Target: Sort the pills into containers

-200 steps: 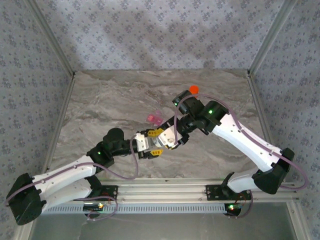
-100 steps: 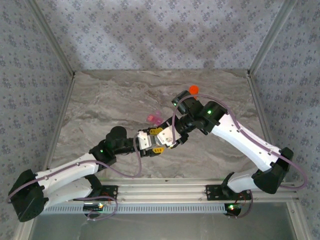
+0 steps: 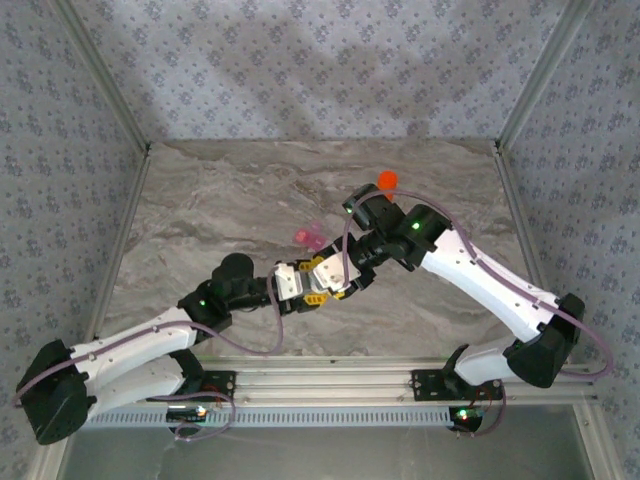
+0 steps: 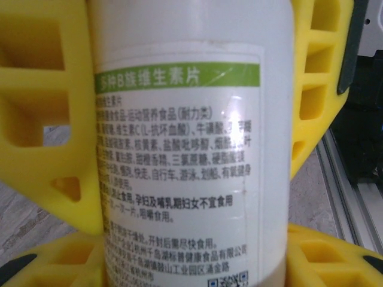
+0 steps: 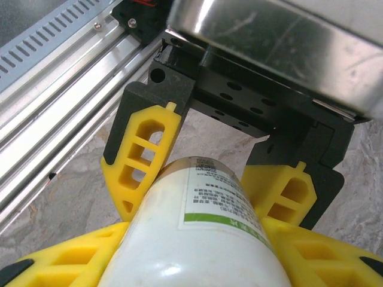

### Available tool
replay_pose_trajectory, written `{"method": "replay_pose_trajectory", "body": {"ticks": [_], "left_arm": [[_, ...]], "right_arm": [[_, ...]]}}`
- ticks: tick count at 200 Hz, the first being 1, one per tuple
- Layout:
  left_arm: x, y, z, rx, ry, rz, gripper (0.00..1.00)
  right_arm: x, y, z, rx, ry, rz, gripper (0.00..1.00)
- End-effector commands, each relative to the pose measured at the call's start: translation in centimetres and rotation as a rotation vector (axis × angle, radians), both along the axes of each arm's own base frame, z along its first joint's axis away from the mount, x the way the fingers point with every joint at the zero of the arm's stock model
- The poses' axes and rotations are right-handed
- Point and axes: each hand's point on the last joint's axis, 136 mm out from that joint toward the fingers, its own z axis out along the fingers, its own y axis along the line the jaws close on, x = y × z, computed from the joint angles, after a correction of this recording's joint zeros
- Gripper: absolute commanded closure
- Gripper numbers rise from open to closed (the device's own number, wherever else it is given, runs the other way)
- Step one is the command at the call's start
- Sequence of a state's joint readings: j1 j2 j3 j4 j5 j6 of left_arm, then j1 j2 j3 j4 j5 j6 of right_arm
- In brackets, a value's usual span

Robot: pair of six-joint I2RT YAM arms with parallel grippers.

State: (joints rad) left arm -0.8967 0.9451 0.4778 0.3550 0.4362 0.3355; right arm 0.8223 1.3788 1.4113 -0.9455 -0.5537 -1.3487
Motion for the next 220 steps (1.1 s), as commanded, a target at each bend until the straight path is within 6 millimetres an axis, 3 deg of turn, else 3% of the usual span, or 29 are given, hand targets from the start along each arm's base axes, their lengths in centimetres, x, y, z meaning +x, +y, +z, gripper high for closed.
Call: {"method": "replay_pose_trajectory", "body": {"ticks": [1, 40, 68, 152, 175, 192, 212, 220], "left_arm": [[-1.3, -0.2, 3.0, -0.099, -0.104, -0.060, 0.70], [-0.9, 0.3, 1.7, -0.073, -0.100, -0.018, 0.72], [-0.2, 0.5, 1.2, -0.053, -0.094, 0.022, 0.73], [1.0, 0.4, 0.7, -0.025, -0.066, 0.079, 0.73], [1.2, 0.4, 0.8, -0.027, -0.068, 0.087, 0.73], [1.2, 0.3, 1.0, -0.031, -0.069, 0.087, 0.71], [1.0, 0.3, 1.1, -0.040, -0.073, 0.076, 0.48], [0.8, 0.3, 1.2, -0.046, -0.079, 0.066, 0.34]], "right_arm": [[1.2, 1.0, 1.4, 0.092, 0.025, -0.073, 0.44], [1.2, 0.3, 3.6, 0.172, 0.104, -0.128, 0.32], [1.2, 0.2, 3.7, 0.169, 0.116, -0.154, 0.28], [0.6, 0.5, 3.0, 0.143, 0.152, -0.160, 0.31], [0.5, 0.4, 2.7, 0.126, 0.162, -0.161, 0.41], [0.3, 0.4, 2.5, 0.113, 0.180, -0.152, 0.58], [0.1, 0.4, 2.3, 0.113, 0.213, -0.144, 0.73], [-0.1, 0.3, 2.4, 0.120, 0.227, -0.141, 0.75]]}}
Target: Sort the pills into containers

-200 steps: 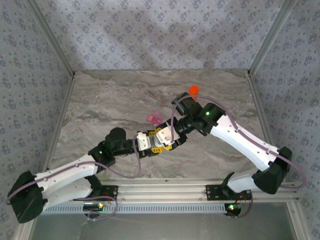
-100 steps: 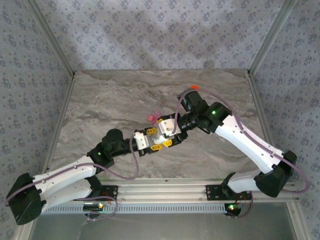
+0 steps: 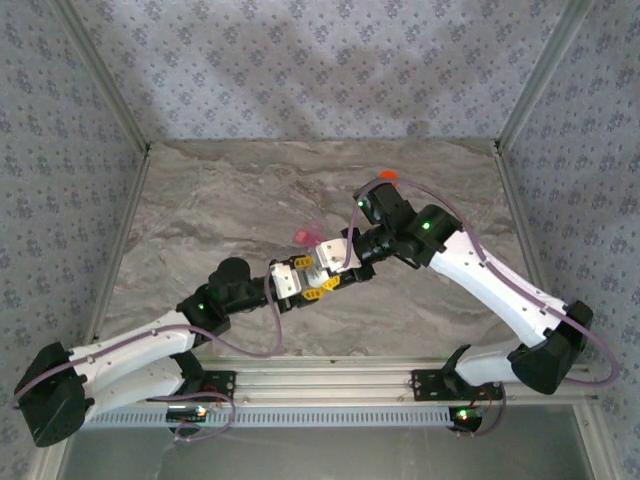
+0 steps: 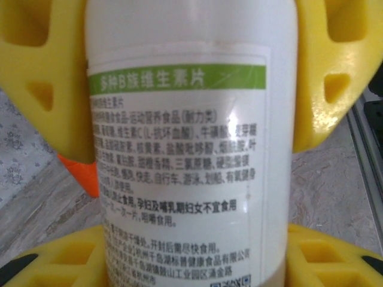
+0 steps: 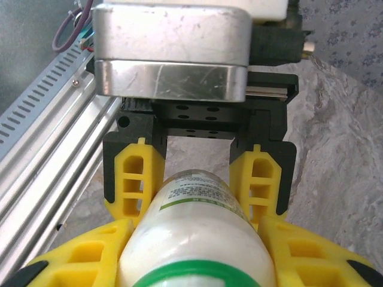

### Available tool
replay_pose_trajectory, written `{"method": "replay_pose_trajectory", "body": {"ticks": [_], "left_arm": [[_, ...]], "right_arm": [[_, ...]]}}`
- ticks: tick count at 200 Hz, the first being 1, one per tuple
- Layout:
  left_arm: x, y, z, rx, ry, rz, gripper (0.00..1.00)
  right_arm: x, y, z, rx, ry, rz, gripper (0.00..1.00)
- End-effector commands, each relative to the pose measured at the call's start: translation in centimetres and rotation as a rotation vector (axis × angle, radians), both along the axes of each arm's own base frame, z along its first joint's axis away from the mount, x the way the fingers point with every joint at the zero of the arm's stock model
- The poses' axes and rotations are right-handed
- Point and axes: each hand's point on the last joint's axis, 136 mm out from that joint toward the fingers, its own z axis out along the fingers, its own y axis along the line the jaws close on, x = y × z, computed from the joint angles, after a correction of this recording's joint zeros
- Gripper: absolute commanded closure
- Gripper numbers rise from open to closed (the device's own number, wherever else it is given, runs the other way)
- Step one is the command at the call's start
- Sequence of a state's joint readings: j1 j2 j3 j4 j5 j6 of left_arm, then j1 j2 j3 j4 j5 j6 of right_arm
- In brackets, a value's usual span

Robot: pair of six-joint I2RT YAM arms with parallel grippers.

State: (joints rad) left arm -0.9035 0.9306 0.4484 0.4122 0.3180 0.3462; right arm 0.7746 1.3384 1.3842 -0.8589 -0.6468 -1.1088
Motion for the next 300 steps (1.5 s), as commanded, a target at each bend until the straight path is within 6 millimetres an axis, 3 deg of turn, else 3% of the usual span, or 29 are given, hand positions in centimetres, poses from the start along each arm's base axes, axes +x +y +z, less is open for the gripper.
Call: {"method": "replay_pose_trajectory", "body": {"ticks": [1, 14, 36, 67, 86, 108, 271, 300], "left_arm": [[-0.8, -0.4, 0.9, -0.026, -0.028, -0.043, 0.32], [-1.4, -0.3, 1.1, -0.037, -0.043, -0.068, 0.14], [-2.1, 0.1, 1.7, -0.079, -0.074, -0.090, 0.10], [-2.2, 0.2, 2.3, -0.114, -0.079, -0.089, 0.16], [-2.2, 0.2, 3.0, -0.141, -0.085, -0.090, 0.22], [-2.1, -0.1, 3.0, -0.136, -0.073, -0.096, 0.22], [-1.7, -0.6, 3.2, -0.135, -0.048, -0.093, 0.29], [-1.6, -0.6, 3.1, -0.131, -0.045, -0.090, 0.43]], "right_arm": [[-0.7, 0.1, 0.2, 0.020, 0.066, 0.017, 0.75], [-0.9, 0.0, 0.7, 0.054, 0.088, 0.022, 0.76], [-1.0, 0.0, 1.9, 0.154, 0.105, 0.014, 0.76], [-0.7, 0.0, 3.8, 0.296, 0.072, 0.008, 0.76], [-0.6, 0.1, 3.9, 0.305, 0.083, 0.009, 0.76], [-0.3, 0.4, 3.9, 0.312, 0.082, 0.004, 0.76], [0.4, 1.8, 1.3, 0.227, 0.120, -0.014, 0.74], [0.4, 1.9, 1.2, 0.220, 0.116, -0.018, 0.74]]}}
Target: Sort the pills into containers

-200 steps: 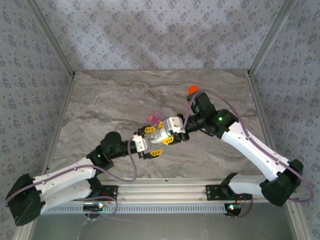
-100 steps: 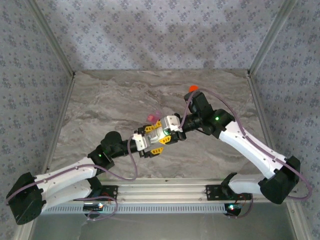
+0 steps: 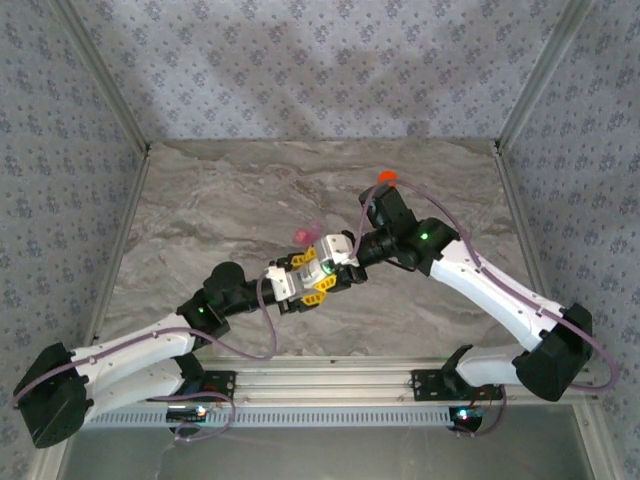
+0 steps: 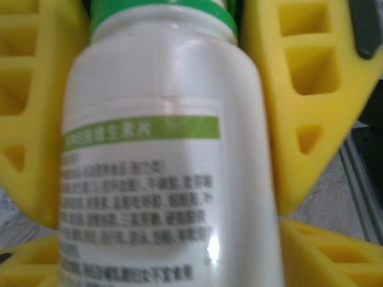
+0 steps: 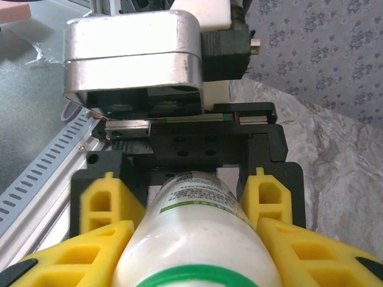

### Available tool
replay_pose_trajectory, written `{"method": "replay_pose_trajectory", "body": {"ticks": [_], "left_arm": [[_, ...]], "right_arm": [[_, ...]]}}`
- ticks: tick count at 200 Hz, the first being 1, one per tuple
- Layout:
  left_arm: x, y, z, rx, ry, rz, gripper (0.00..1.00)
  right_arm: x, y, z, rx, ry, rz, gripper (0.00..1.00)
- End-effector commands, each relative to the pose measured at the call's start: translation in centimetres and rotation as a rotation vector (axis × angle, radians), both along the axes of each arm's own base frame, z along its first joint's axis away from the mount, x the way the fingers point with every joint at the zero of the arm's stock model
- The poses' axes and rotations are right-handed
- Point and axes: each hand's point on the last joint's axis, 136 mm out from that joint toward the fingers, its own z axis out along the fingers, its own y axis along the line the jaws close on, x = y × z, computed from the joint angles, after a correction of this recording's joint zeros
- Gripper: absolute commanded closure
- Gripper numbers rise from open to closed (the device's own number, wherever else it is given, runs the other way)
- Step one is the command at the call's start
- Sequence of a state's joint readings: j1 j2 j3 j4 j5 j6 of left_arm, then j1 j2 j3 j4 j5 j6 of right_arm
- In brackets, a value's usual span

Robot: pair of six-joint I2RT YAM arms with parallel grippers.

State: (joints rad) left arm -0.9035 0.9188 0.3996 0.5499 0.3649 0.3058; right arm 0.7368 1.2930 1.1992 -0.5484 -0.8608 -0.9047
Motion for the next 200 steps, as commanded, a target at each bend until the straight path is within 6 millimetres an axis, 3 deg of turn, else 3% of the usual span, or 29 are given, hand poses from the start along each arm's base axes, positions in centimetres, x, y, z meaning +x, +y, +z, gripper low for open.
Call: {"method": "replay_pose_trajectory", "body": {"ticks": [1, 40, 77, 116, 134, 161, 185, 200], "left_arm": [[-0.7, -0.5, 1.8, -0.036, -0.025, -0.046, 0.43], [-0.3, -0.6, 1.2, -0.010, -0.015, -0.029, 0.53], [1.4, -0.2, 1.5, -0.034, -0.009, 0.068, 0.65], [4.6, 1.9, 3.5, -0.149, 0.031, 0.160, 0.95], [6.8, 3.3, 4.5, -0.231, 0.062, 0.233, 1.00], [10.3, 5.3, 5.2, -0.313, 0.073, 0.382, 1.00], [11.5, 5.2, 5.6, -0.337, 0.059, 0.398, 1.00], [12.2, 5.1, 5.8, -0.346, 0.048, 0.412, 1.00]], "right_arm": [[0.8, 0.4, 0.8, 0.010, -0.037, -0.024, 0.74], [1.4, 0.1, 0.7, -0.035, -0.057, -0.057, 0.72], [1.8, -0.3, 2.3, -0.017, -0.089, -0.091, 0.40], [3.1, -1.3, 5.8, 0.053, -0.058, -0.206, 0.30], [4.9, -1.6, 7.4, 0.085, -0.053, -0.323, 0.29], [8.5, -1.7, 10.4, 0.151, 0.151, -0.606, 0.30], [13.1, -2.4, 12.8, 0.268, 0.312, -0.922, 0.41], [15.3, -3.3, 13.5, 0.359, 0.446, -1.115, 0.38]]}}
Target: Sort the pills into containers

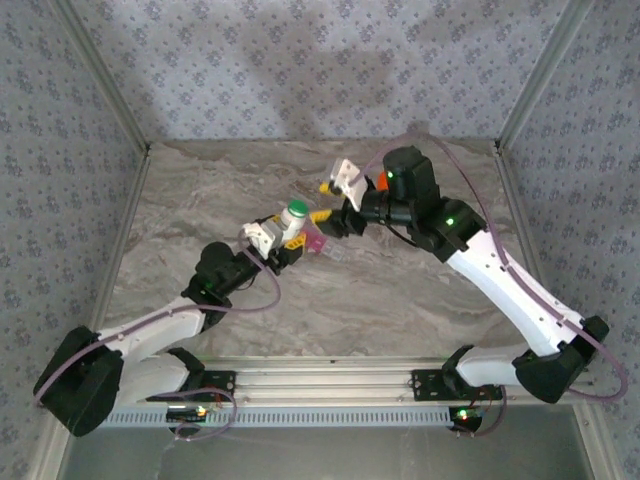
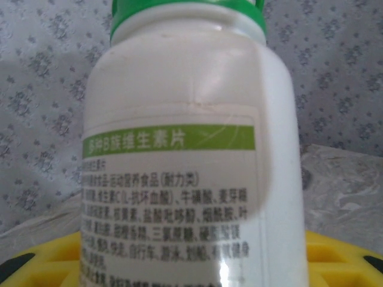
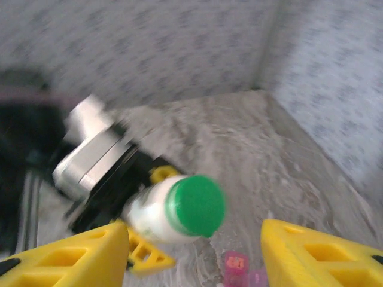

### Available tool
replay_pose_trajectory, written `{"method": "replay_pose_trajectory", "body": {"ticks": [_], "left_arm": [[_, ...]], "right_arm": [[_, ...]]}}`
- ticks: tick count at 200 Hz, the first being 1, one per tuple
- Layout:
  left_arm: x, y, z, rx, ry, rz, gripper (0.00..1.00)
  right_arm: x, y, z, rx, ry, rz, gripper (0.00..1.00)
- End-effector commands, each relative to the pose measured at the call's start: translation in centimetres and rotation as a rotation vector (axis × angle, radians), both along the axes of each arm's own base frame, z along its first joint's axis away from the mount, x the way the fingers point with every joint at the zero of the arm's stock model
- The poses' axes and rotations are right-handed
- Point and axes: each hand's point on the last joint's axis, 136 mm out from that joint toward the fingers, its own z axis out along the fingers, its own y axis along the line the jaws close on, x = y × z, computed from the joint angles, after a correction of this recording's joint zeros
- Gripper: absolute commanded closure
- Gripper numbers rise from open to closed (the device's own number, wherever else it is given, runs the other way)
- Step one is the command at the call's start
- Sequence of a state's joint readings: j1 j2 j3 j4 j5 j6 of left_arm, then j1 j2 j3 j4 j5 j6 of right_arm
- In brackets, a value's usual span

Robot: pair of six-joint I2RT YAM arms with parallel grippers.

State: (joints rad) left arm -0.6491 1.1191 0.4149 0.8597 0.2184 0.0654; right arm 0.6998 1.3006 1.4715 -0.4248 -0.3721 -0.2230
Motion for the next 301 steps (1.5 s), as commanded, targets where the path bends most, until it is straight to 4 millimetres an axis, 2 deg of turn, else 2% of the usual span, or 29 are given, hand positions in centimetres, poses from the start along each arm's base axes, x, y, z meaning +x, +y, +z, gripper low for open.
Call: {"method": "replay_pose_trajectory", "body": {"ticks": [1, 33, 66, 100, 154, 186, 222, 255, 301], "left_arm": [[0.9, 0.3, 4.4, -0.122, -0.099, 0.034, 1.00], [1.9, -0.4, 4.8, -0.116, -0.124, 0.041, 1.00], [2.7, -0.9, 4.8, -0.110, -0.130, 0.048, 1.00], [3.4, -1.5, 4.6, -0.107, -0.123, 0.048, 1.00], [4.9, -2.2, 3.8, -0.074, -0.104, 0.088, 1.00], [4.7, -3.5, 3.4, -0.043, -0.118, 0.063, 1.00], [3.6, -5.2, 3.0, 0.013, -0.138, 0.008, 1.00], [2.9, -5.9, 2.8, 0.029, -0.139, -0.032, 1.00], [2.2, -6.7, 1.9, 0.060, -0.120, -0.081, 1.00]], "right_arm": [[4.8, -1.7, 2.5, 0.245, 0.220, -0.407, 0.38], [6.1, -0.4, 2.1, 0.457, 0.387, -0.498, 0.40], [7.7, 1.2, -0.6, 0.556, 0.548, -0.568, 0.40], [8.4, 1.8, -3.4, 0.607, 0.703, -0.709, 0.39], [8.0, 2.5, -3.2, 0.639, 0.731, -0.721, 0.39], [8.2, 2.3, -4.2, 0.638, 0.748, -0.737, 0.51], [8.8, 1.9, -5.0, 0.644, 0.736, -0.726, 0.69], [9.5, 1.3, -5.7, 0.622, 0.702, -0.702, 1.00], [10.6, -0.8, -7.5, 0.549, 0.612, -0.770, 1.00]]}}
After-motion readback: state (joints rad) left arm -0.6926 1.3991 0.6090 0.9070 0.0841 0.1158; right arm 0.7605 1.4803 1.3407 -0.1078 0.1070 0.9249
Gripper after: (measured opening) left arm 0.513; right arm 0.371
